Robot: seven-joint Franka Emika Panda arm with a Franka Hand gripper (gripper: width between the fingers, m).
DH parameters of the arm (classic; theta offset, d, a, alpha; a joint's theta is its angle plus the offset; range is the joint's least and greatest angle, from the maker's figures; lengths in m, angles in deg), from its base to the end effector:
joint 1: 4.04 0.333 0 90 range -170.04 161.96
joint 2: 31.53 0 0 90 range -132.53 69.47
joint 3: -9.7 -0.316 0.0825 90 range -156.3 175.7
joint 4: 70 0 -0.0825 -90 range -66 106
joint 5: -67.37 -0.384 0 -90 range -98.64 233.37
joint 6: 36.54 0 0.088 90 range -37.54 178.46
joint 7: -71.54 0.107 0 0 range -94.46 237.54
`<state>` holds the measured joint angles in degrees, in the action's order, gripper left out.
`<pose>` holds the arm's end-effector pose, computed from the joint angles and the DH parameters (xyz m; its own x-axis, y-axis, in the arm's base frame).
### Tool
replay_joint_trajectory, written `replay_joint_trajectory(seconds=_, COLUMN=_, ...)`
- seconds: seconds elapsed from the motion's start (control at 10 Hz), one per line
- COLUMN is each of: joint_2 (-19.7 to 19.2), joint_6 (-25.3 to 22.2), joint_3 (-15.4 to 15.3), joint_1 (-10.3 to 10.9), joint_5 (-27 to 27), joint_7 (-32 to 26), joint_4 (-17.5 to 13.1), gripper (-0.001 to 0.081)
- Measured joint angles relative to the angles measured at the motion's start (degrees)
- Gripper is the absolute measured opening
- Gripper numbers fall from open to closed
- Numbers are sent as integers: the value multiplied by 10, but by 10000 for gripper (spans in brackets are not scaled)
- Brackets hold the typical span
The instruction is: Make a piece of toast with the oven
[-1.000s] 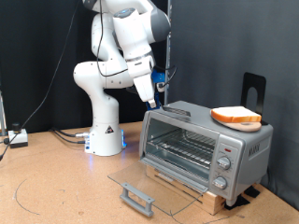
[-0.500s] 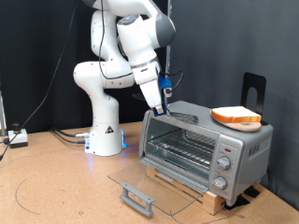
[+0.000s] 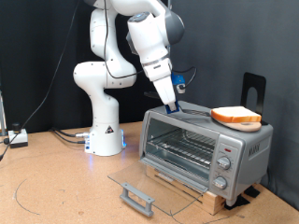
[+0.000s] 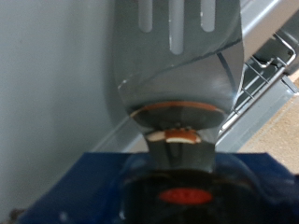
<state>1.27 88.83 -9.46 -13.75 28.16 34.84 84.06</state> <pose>0.3644 0.0788 0.4063 0.9179 0.3216 0.2324 0.3830 -0.8710 -0.3076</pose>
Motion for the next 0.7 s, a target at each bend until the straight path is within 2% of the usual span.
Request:
replay_joint_trajectory(seconds=0.5, joint_2=4, joint_6=-36, joint_3=0, joint_1=-3, joint_5=1, joint_7=4, joint_4=3, gripper=428)
replay_joint_trajectory(seconds=0.7, joint_2=6, joint_6=-31, joint_3=0, joint_1=-6, joint_5=1, joint_7=4, joint_4=7, gripper=428)
